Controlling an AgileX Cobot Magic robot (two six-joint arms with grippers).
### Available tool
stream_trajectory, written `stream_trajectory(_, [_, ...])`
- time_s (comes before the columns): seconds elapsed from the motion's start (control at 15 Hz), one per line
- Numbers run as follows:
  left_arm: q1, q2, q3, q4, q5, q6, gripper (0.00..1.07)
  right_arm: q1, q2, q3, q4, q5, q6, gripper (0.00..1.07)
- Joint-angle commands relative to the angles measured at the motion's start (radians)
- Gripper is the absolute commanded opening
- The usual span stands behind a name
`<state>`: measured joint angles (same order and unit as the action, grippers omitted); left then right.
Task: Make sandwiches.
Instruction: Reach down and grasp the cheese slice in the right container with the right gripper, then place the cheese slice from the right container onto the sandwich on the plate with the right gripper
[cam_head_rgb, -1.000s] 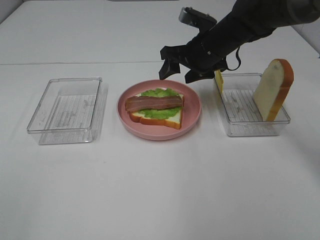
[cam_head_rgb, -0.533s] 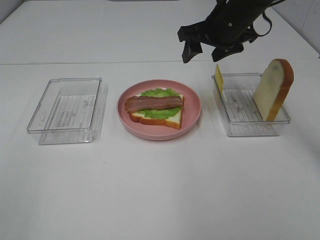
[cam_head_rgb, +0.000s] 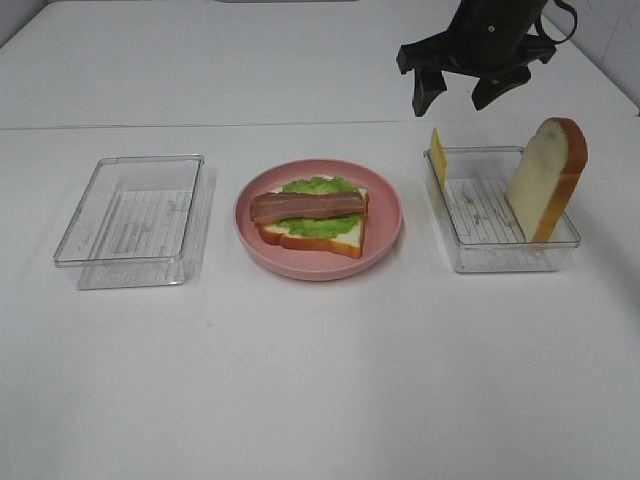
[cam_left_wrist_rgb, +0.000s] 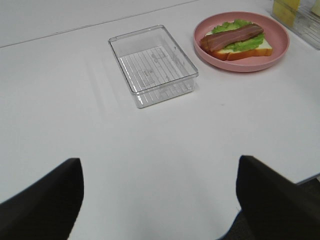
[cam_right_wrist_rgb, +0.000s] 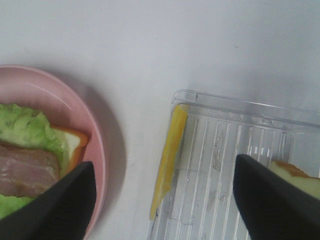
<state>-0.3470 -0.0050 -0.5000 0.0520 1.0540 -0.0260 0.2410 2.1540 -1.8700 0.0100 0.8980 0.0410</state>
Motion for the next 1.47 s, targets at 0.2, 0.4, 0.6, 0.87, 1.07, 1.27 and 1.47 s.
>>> stream_trajectory(0.2, [0.0,-0.021,0.002,0.002,-0.01,-0.009,0.79,-0.042,0.077,-0.009,0.102,-0.007,-0.056,0.71])
stream_trajectory(0.4, [0.0,-0.021,0.002,0.002,-0.01,-0.009,0.79,-0.042,0.119,-0.009,0.101,-0.043,-0.055,0.69])
stream_trajectory(0.6, [0.0,-0.021,0.002,0.002,-0.01,-0.009,0.79,-0.042,0.144,-0.009,0.099,-0.064,-0.055,0.62])
stream_trajectory(0.87, [0.0,-0.021,0.002,0.002,-0.01,-0.009,0.79,-0.042,0.147,-0.009,0.092,-0.071,-0.054,0.45])
stream_trajectory(1.07, [0.0,-0.021,0.002,0.002,-0.01,-0.009,0.79,-0.042,0.147,-0.009,0.085,-0.068,-0.054,0.13])
stream_trajectory(1.27, [0.0,-0.021,0.002,0.002,-0.01,-0.009,0.79,-0.042,0.147,-0.009,0.077,-0.063,-0.054,0.0])
stream_trajectory(1.47, [0.0,-0.021,0.002,0.002,-0.01,-0.009,0.79,-0.042,0.119,-0.009,0.077,-0.048,-0.055,0.0])
